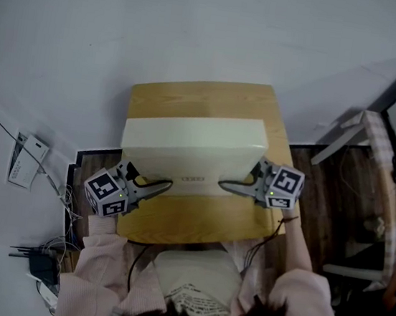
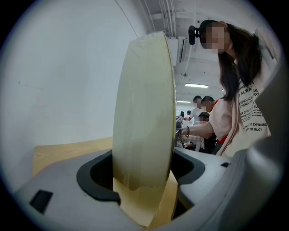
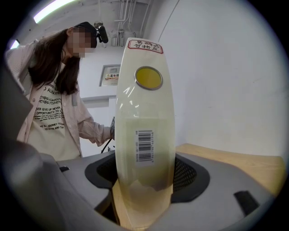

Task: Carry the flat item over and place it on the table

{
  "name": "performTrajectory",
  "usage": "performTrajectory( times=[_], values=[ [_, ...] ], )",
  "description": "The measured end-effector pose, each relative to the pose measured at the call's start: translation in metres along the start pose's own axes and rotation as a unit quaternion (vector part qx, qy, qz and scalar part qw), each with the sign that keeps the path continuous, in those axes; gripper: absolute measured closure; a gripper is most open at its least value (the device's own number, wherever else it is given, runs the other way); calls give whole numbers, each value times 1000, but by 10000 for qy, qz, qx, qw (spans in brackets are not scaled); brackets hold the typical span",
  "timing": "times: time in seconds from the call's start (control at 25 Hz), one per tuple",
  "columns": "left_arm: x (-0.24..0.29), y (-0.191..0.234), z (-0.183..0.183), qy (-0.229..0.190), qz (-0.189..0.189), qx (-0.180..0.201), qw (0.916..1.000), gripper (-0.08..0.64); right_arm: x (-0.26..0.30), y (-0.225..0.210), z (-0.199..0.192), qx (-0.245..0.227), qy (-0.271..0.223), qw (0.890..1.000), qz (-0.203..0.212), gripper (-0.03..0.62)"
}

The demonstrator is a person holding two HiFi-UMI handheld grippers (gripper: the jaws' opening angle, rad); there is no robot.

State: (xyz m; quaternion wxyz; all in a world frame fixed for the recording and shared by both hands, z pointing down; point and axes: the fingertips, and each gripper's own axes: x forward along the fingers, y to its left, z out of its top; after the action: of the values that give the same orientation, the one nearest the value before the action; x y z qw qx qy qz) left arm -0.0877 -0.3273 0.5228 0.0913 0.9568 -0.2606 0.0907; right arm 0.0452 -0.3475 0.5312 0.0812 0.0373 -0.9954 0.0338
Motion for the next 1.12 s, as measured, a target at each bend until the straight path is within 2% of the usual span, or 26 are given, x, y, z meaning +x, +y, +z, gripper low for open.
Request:
performTrajectory(
  times=[0.12,0.28,0.64,0.92,1.12],
  values=[
    [0,0,-1,-13,63,-3,10000,190,0,3,-1,155,130,9998,6,270],
    [1,1,-1,-5,115,-8,9999,183,0,-1,-3,66,96,9999,-34,263],
    [0,1,-1,-39,216,-78,9997,178,-3,-7,-4,277,158,9984,-475,238],
    [-9,0,1,-91,366,-353,9987,170,-5,-5,-3,538,203,9964,-626,204],
    [-15,-6,-1,-31,367,-396,9985,161,-4,0,-7,652,285,9952,-676,182]
  ],
)
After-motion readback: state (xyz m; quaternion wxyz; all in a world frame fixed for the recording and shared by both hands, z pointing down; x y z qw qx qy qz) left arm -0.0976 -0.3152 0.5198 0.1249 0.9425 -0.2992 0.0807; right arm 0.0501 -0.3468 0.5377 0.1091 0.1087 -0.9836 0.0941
